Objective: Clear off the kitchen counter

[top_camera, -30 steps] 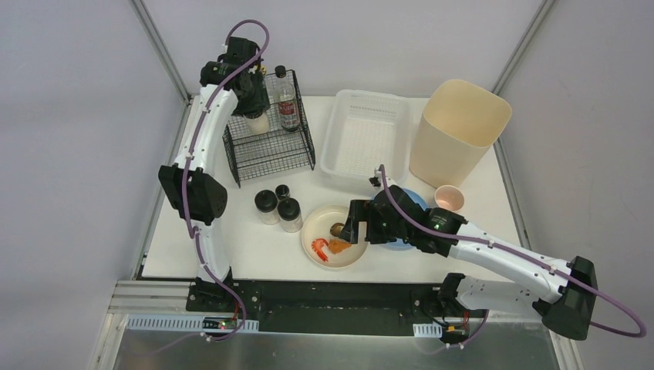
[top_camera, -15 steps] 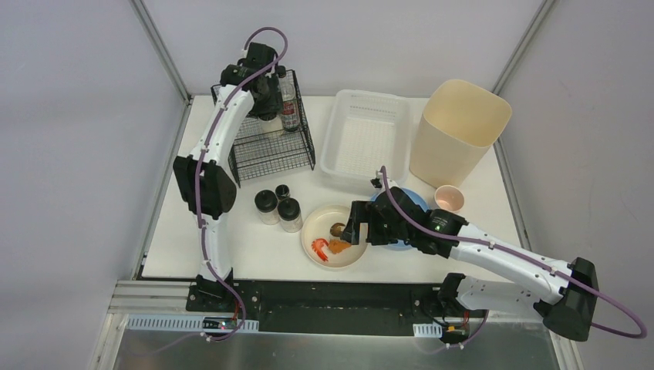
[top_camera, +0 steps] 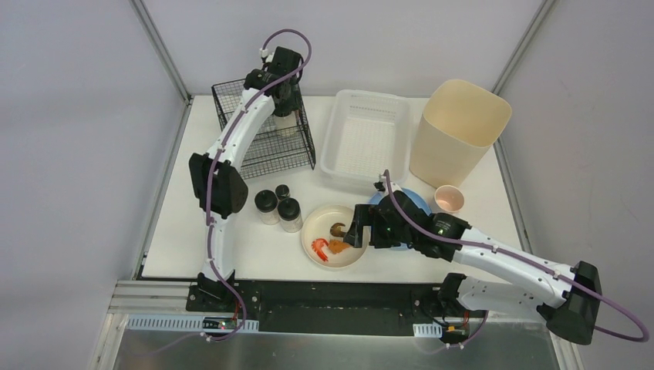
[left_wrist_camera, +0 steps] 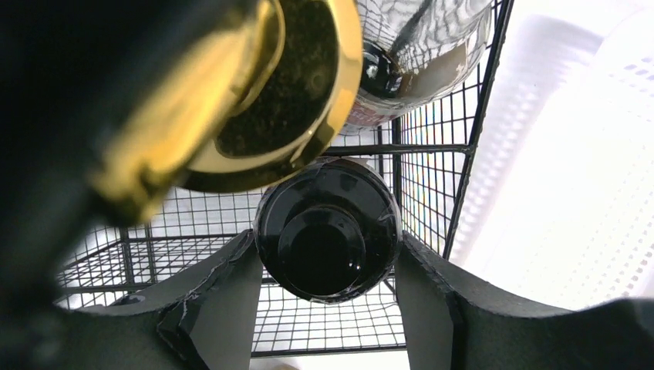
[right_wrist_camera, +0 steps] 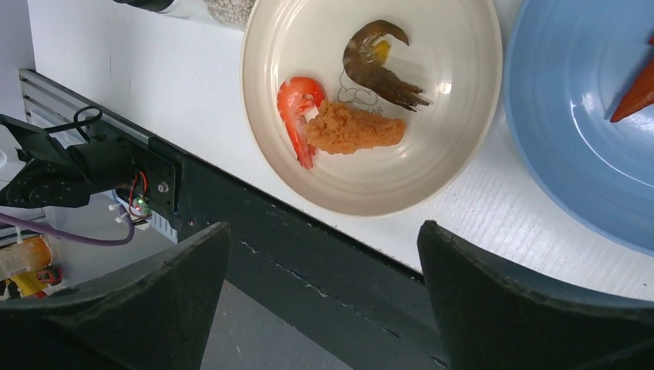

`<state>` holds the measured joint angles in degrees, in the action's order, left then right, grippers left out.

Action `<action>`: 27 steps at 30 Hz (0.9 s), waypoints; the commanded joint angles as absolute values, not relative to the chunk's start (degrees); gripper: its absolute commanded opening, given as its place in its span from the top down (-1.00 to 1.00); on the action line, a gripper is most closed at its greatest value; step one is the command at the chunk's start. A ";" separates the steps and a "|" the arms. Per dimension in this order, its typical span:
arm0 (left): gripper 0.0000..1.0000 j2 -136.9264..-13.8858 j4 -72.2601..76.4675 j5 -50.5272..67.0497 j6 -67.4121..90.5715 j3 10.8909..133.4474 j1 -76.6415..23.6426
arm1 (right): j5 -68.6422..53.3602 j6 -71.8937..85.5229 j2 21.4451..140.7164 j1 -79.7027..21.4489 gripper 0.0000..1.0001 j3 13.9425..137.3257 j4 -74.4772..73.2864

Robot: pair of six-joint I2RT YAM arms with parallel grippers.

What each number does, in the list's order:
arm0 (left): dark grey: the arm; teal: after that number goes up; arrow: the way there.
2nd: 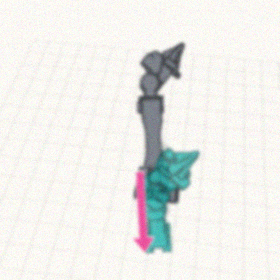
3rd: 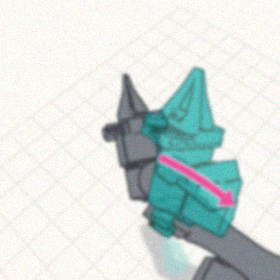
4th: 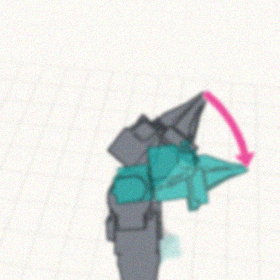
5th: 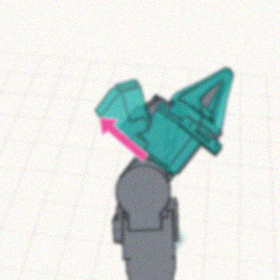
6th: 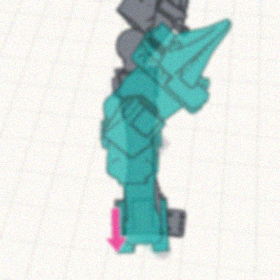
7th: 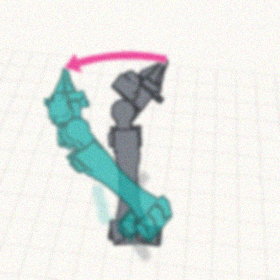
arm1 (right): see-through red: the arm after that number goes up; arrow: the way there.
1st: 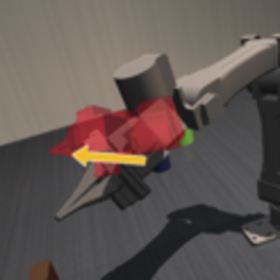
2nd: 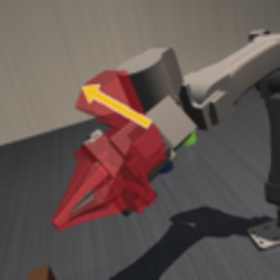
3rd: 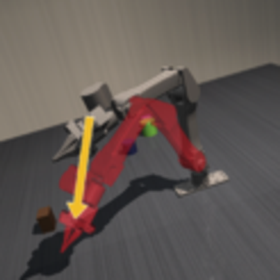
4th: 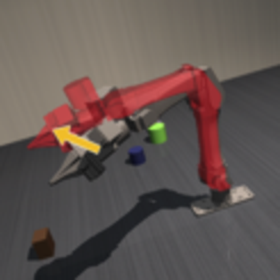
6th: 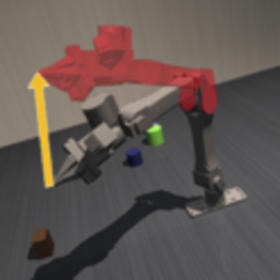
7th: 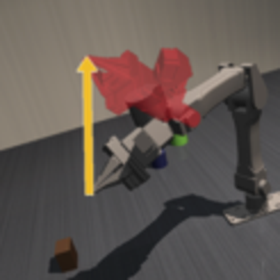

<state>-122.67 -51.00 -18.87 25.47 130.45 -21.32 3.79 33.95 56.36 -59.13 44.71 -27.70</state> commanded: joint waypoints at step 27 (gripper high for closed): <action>1.00 -123.22 -44.30 -22.85 27.63 123.13 -24.07 | 4.22 35.69 54.25 -59.41 -0.90 43.03 -26.72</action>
